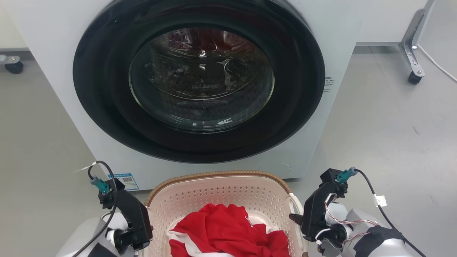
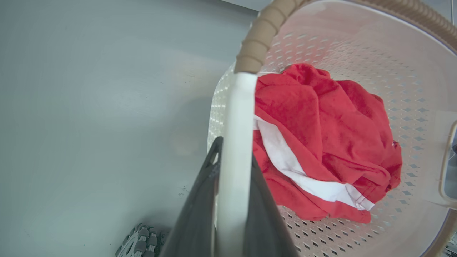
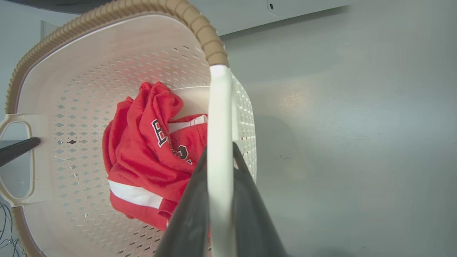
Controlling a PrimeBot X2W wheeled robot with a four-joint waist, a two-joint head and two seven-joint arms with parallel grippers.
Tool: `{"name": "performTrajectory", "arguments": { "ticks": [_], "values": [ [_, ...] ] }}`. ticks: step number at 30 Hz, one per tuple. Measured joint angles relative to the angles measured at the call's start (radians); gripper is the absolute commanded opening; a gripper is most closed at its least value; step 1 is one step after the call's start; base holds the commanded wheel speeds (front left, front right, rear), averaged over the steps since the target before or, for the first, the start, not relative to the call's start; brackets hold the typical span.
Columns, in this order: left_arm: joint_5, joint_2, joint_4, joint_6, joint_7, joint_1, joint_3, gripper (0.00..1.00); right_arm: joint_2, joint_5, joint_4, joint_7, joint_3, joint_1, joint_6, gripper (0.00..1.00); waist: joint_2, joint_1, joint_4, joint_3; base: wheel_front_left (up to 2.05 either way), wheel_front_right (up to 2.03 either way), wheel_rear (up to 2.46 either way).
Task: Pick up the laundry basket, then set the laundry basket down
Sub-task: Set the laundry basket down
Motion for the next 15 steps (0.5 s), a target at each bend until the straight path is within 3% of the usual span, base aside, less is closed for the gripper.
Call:
{"name": "performTrajectory", "arguments": {
  "ticks": [15],
  "values": [
    [0.015, 0.004, -0.020, -0.002, -0.117, -0.016, -0.011, 0.00, 0.001, -0.029, -0.009, -0.109, 0.030, -0.020, 0.000, 0.00, 0.0000, 0.0000, -0.008, 0.086, 0.00, 0.00, 0.00]
  ]
}}
